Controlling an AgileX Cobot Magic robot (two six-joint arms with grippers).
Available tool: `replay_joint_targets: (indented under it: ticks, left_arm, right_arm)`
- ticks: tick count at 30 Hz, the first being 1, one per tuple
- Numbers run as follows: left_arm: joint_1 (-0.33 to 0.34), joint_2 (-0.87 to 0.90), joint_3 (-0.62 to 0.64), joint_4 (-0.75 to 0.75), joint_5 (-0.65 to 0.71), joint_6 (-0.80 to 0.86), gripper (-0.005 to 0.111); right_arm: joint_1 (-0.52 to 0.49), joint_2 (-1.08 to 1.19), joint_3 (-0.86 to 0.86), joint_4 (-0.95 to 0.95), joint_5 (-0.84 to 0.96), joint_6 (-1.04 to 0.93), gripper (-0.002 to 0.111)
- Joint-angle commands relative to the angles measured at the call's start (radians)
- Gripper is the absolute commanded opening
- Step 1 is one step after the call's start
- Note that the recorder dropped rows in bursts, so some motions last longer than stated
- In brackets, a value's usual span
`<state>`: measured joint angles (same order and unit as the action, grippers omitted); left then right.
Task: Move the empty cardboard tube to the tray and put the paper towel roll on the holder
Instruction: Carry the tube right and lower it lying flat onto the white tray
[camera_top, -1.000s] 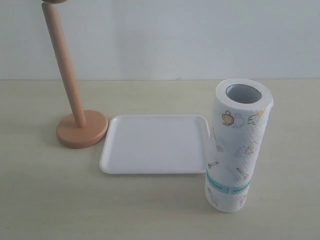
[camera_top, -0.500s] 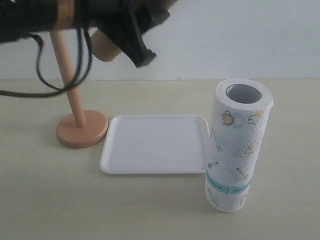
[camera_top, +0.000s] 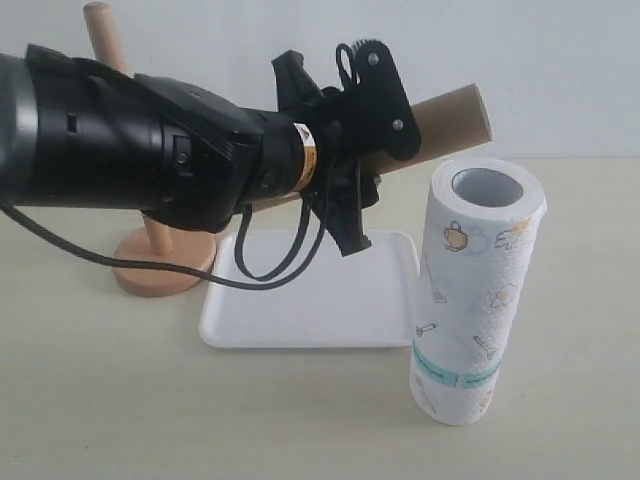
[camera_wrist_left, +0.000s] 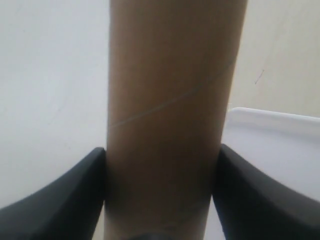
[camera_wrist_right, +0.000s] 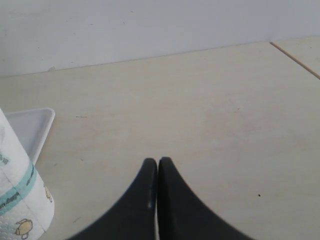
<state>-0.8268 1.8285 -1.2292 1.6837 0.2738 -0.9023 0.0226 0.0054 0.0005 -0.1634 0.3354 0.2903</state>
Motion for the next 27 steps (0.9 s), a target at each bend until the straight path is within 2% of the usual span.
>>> replay_joint_targets:
  ticks: [1,19,27]
  left_arm:
    - [-0.003,0.054,-0.017,-0.039,0.015,0.006,0.004]
    - [-0.003,0.236,-0.021,-0.026,0.017,0.007,0.004]
    - [-0.003,0.261,-0.021,-0.020,0.019,0.022,0.004]
  right_arm:
    - [-0.004,-0.005,-0.001,-0.004,-0.006,-0.002,0.000]
    - [-0.004,-0.005,-0.001,-0.004,-0.006,-0.002,0.000]
    - [-0.004,-0.005,-0.001,-0.004,-0.006,-0.002,0.000]
